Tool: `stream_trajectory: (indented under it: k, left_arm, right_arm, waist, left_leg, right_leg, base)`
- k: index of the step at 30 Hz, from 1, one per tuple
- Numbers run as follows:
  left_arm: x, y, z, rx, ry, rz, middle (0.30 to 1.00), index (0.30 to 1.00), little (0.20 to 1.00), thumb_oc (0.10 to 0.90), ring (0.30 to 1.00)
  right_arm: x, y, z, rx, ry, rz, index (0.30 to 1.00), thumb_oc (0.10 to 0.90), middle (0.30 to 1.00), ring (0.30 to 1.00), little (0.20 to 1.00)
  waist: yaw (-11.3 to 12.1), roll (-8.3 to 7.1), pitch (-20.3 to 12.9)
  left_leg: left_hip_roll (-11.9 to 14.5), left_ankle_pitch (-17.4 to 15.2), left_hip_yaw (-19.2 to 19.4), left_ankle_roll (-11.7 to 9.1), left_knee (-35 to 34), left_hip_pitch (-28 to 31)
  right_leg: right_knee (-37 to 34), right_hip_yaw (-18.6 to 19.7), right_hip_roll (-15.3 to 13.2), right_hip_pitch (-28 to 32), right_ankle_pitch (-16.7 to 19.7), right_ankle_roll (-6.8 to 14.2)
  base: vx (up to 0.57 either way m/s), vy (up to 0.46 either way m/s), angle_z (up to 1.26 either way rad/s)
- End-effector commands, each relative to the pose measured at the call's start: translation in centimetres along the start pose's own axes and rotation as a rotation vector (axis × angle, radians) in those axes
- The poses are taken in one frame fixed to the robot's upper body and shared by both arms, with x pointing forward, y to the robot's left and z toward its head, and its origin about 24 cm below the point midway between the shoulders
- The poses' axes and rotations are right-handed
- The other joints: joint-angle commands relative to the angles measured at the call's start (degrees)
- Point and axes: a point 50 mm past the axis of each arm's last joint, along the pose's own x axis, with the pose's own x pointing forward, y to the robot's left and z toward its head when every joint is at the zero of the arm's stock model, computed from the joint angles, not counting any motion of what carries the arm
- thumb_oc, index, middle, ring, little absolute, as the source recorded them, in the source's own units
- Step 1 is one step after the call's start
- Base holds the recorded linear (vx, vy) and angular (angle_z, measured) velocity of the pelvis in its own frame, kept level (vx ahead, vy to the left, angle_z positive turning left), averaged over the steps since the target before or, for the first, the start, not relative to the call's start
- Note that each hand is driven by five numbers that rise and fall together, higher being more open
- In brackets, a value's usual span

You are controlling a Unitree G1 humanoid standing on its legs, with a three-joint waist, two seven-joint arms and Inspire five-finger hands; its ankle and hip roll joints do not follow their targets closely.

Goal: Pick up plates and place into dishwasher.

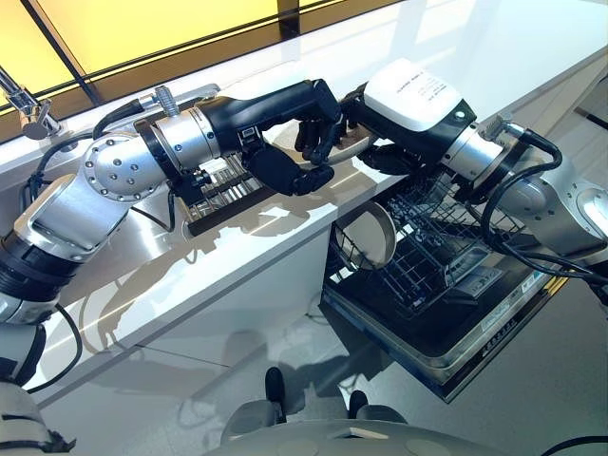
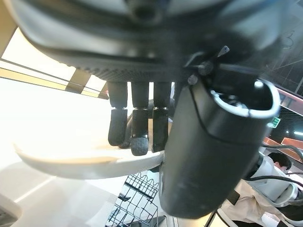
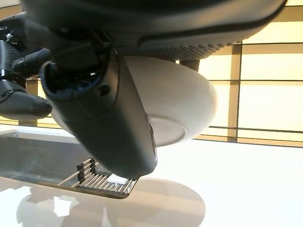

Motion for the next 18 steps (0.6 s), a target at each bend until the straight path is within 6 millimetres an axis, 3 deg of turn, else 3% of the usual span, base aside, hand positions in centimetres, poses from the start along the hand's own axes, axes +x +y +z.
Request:
stream_trajectory:
  k: [1, 5, 6, 7, 8, 18]
  left_arm:
    - [0.5, 3.8, 1.7, 0.042, -0.113, 0.161, 0.300, 0.300, 0.200, 0.100, 0.300]
    - [0.0, 3.9, 1.1, 0.040, -0.080, 0.167, 0.300, 0.300, 0.200, 0.100, 0.300]
    - [-0.1, 3.9, 0.9, 0.039, -0.073, 0.167, 0.484, 0.484, 0.414, 0.314, 0.484]
    - [-0.2, 4.0, 0.8, 0.039, -0.065, 0.172, 0.764, 0.764, 0.741, 0.641, 0.764]
    - [-0.5, 4.0, 0.6, 0.040, -0.051, 0.179, 0.900, 0.900, 0.900, 0.800, 0.900]
    - [-4.9, 5.2, -1.9, 0.051, 0.109, 0.317, 0.900, 0.900, 0.900, 0.800, 0.900]
  right_arm:
    - [1.2, -4.1, 0.5, -0.048, -0.051, -0.193, 0.300, 0.100, 0.300, 0.300, 0.200]
    - [0.9, -4.0, 0.2, -0.057, -0.032, -0.192, 0.300, 0.100, 0.300, 0.300, 0.200]
    - [0.8, -3.9, 0.1, -0.058, -0.025, -0.191, 0.300, 0.100, 0.300, 0.300, 0.200]
    - [0.7, -3.9, 0.0, -0.059, -0.016, -0.189, 0.300, 0.100, 0.300, 0.300, 0.200]
    - [0.4, -3.7, -0.3, -0.061, -0.005, -0.188, 0.300, 0.100, 0.300, 0.300, 0.200]
    - [-2.5, -3.1, -2.1, -0.093, 0.094, -0.216, 0.300, 0.100, 0.300, 0.300, 0.200]
  waist:
    - [1.3, -1.48, -7.0]
    - [1.4, -1.31, -6.9]
    - [1.4, -1.30, -6.8]
    - [1.4, -1.29, -6.8]
    - [1.5, -1.29, -6.8]
    - [1.8, -0.98, -6.8]
  left_leg:
    - [-2.0, -9.9, -0.4, -1.6, 0.1, 6.5]
    - [-2.0, -9.9, -0.5, -1.6, 0.1, 6.6]
    - [-2.0, -9.9, -0.5, -1.6, 0.1, 6.5]
    - [-2.0, -9.9, -0.5, -1.6, 0.1, 6.5]
    - [-2.0, -9.9, -0.4, -1.6, 0.1, 6.5]
    - [-1.7, -10.3, -0.4, -1.8, 0.1, 6.6]
  right_leg:
    - [0.3, -1.5, 1.4, -2.2, 3.2, 2.6]
    - [0.3, -1.5, 1.5, -2.1, 3.1, 2.6]
    - [0.3, -1.5, 1.5, -2.1, 3.1, 2.6]
    - [0.2, -1.5, 1.5, -2.1, 3.1, 2.6]
    - [0.2, -1.6, 1.4, -2.1, 3.1, 2.6]
    - [0.2, -1.7, 1.5, -1.9, 2.7, 2.7]
  base:
    - [0.00, 0.000, 0.00]
    - [0.00, 0.000, 0.00]
    - [0.00, 0.000, 0.00]
    - [0.00, 0.000, 0.00]
    - [0.00, 0.000, 0.00]
    - [0.00, 0.000, 0.00]
